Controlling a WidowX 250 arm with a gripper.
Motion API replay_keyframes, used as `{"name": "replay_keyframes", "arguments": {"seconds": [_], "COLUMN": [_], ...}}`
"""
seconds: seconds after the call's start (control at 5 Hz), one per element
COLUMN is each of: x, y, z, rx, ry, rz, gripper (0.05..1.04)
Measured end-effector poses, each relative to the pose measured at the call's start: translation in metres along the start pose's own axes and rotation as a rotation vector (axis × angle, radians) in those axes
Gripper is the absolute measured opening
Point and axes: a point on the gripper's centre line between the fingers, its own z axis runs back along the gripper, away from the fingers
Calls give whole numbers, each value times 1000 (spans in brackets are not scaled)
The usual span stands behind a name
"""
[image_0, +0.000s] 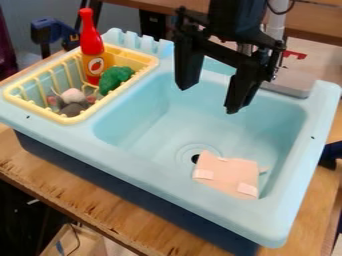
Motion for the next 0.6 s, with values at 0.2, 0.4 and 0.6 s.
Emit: {"name": "replay_keyframes", "arguments": {"seconds": [0.2, 0.4, 0.6], "x": [0, -4, -6], "y": [-1, -6, -7], "z": [-10, -30, -47], "rx": [4, -16, -8], "ry": [37, 51, 83], "rz": [-3, 19, 80], "gripper": [1001, 1001, 1001]}}
